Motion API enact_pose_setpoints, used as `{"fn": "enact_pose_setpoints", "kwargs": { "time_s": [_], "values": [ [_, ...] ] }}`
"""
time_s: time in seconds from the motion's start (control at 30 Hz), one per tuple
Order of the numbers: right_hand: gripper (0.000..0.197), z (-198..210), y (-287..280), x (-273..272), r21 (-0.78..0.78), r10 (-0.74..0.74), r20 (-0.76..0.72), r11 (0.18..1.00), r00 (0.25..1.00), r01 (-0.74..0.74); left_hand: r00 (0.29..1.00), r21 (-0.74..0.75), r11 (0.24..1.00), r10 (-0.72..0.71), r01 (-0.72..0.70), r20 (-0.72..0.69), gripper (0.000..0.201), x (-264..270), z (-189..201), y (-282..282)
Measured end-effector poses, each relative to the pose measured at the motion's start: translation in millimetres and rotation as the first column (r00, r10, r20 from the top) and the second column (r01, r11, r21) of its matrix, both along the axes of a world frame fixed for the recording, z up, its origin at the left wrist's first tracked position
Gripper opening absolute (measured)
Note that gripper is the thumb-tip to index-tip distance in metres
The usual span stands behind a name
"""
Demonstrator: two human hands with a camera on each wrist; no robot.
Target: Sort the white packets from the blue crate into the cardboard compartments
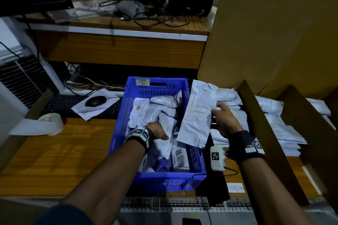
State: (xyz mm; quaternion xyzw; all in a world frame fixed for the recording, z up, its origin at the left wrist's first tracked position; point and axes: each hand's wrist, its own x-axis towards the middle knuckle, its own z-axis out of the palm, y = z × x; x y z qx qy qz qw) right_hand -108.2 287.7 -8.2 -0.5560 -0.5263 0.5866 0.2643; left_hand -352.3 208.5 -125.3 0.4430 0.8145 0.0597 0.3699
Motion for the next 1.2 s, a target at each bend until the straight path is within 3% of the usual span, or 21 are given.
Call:
{"fn": "enact_pose_setpoints", "kwargs": {
  "time_s": [0.13,0.23,0.3,0.37,0.43,0.53,0.63,0.73,0.83,0.9,0.93,1.0,1.1,1.2],
  "values": [
    [0.021,-3.9,-2.2,13.7,-0.001,-0.021,-0.009,1.0,1.0,0.021,0.999,-0.015,1.0,-0.006,0.007,0.045,0.088,7.5,2.5,1.3],
    [0.022,-4.0,-1.1,20.4,0.006,-0.024,-0.025,1.0,0.999,0.024,0.978,0.001,0.997,0.081,-0.083,0.192,0.08,2.8,13.9,6.7],
    [0.024,-2.4,-0.6,20.3,0.012,-0.02,-0.049,1.0,0.999,0.021,0.906,0.079,0.975,0.163,-0.209,0.391,0.056,-4.2,30.6,7.7],
    [0.023,0.6,-0.7,14.8,0.022,-0.002,-0.074,1.0,0.997,0.003,0.805,0.232,0.914,0.148,-0.334,0.574,0.032,-9.6,52.8,2.3],
    [0.023,4.3,-1.7,5.3,0.027,0.016,-0.097,1.0,0.995,-0.013,0.768,0.397,0.817,0.084,-0.418,0.635,0.037,-12.3,82.5,-5.8],
    [0.021,12.4,-5.5,-11.4,0.055,0.052,-0.121,0.997,0.991,-0.045,0.874,0.651,0.652,0.037,-0.388,0.485,0.053,-21.1,110.8,-13.2],
    [0.026,22.2,-9.7,-22.8,0.118,0.077,-0.15,0.991,0.986,-0.059,0.88,0.788,0.484,-0.074,-0.38,0.47,0.039,-19.3,117.3,-30.5],
    [0.044,25.3,-10.6,-27.1,0.206,0.108,-0.131,0.975,0.985,-0.08,0.927,0.876,0.369,-0.085,-0.312,0.366,0.03,-7.9,131.7,-54.6],
    [0.048,28.8,-14.4,-28.0,0.279,0.173,-0.106,0.95,0.979,-0.137,0.972,0.917,0.341,-0.036,-0.208,0.234,0.037,-3.5,137.3,-54.3],
    [0.036,37.7,-22.7,-31.2,0.301,0.23,-0.09,0.934,0.969,-0.194,0.997,0.957,0.291,0.067,0.009,-0.029,0.013,1.6,142.2,-55.4],
    [0.033,41.8,-26.4,-33.0,0.304,0.252,-0.094,0.928,0.963,-0.214,0.991,0.947,0.311,0.085,0.076,-0.107,0.011,1.8,139.7,-54.9],
    [0.034,51.1,-34.3,-35.2,0.259,0.284,-0.156,0.936,0.946,-0.239,0.964,0.924,0.288,0.008,0.252,-0.265,0.017,9.1,140.1,-62.7],
    [0.027,61.7,-39.6,-36.1,0.193,0.303,-0.244,0.946,0.921,-0.26,0.942,0.914,0.245,0.001,0.324,-0.334,0.022,5.1,136.5,-64.1],
    [0.035,64.5,-41.8,-36.1,0.219,0.294,-0.258,0.946,0.92,-0.241,0.893,0.873,0.189,-0.091,0.451,-0.441,0.039,-1.4,129.7,-63.5]
  ]
}}
